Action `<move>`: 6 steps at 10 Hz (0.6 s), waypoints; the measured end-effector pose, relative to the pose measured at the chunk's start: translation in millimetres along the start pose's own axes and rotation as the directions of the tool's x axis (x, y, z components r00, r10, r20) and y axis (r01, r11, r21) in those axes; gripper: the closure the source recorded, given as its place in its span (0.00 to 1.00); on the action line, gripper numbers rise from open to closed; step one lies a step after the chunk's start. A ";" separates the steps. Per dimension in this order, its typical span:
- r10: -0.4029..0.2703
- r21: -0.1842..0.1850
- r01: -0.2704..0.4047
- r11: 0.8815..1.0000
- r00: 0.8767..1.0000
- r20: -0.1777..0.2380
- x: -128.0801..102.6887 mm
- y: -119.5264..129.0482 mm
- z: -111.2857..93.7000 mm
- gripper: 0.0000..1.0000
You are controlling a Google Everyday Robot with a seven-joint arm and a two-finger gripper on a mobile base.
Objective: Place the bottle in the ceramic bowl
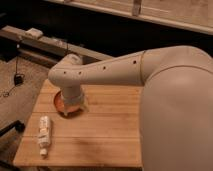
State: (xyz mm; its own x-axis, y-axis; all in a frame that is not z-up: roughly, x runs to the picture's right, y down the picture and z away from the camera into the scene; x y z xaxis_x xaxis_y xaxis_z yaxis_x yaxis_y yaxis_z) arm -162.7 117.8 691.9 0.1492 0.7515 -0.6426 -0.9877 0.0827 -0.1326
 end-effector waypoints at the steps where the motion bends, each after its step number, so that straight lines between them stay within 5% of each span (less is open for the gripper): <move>1: -0.025 -0.009 0.025 1.000 1.000 -0.003 2.7 24.7 3.1 0.35; 6: -0.142 -0.037 0.142 0.989 0.990 -0.021 6.5 117.9 27.2 0.35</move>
State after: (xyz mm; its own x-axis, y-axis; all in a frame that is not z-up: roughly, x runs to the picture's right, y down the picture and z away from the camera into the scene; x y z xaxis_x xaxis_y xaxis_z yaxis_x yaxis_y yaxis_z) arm -279.5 150.3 692.6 0.2892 0.7179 -0.6332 -0.9543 0.1641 -0.2498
